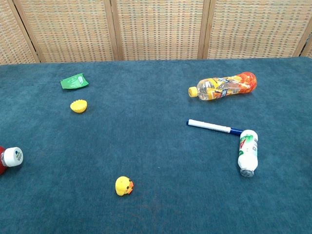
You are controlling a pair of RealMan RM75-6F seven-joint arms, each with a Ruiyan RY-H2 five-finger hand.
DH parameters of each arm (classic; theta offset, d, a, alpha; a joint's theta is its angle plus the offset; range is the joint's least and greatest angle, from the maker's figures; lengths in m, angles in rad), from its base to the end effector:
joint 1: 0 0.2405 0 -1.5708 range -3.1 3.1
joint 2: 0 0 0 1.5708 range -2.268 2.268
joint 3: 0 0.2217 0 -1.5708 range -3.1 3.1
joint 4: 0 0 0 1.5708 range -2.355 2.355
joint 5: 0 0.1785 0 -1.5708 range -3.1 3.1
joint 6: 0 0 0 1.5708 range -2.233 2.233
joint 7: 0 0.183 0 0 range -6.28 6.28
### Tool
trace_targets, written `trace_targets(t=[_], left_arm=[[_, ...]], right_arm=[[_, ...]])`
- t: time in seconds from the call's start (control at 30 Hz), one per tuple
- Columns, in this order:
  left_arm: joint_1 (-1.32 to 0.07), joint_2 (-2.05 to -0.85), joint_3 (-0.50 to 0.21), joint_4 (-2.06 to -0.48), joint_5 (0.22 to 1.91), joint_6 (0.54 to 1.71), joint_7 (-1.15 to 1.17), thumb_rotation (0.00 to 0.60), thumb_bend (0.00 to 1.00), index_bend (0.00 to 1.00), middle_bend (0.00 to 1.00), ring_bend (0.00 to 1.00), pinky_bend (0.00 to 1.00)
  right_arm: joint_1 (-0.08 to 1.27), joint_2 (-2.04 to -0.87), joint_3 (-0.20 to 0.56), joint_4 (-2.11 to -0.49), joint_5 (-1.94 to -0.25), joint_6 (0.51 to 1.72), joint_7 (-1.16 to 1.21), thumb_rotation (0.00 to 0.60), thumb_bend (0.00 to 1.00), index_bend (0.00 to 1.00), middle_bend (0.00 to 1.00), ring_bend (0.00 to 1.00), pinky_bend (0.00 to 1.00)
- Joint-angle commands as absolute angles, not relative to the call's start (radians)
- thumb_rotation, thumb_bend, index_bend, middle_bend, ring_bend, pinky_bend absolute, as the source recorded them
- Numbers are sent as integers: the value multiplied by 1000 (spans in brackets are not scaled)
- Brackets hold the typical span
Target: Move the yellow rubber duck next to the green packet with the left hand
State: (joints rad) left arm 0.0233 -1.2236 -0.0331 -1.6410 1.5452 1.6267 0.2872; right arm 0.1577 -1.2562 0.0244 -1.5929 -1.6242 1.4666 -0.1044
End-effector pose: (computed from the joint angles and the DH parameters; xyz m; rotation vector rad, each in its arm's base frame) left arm -0.2612 0.1821 0.1611 -1.3327 -0.7522 -0.7933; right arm -0.2246 -0.2246 0.1214 1.5577 -0.8364 1.0127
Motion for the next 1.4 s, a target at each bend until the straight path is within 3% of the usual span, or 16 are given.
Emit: trace_targets(t=[0.03,0.77,1.07,1.4], left_arm=[[24,-1224,-33,-1641,1546,1628,287,600,147,0,0,0,0],[20,-1222,-33,-1642,1545,1620,282,600,147,0,0,0,0],[-14,-1215,-25,-1667,1586,1581,247,600,147,60,0,0,0],[-185,-1201,-45,-1710,1640,1360,269,600,151,145,0,0,0]], right_arm=[[158,-1256,24,-1593,-1625,1468,-104,600,0,0,0,0,0],[159,-1259,26,-1592,-1619,1460,-109,600,0,0,0,0,0],[156,-1257,27,-1587,-1612,1464,-102,600,0,0,0,0,0],[167,-1274,53,-1558,-1545,1424,-113,600,0,0,0,0,0]])
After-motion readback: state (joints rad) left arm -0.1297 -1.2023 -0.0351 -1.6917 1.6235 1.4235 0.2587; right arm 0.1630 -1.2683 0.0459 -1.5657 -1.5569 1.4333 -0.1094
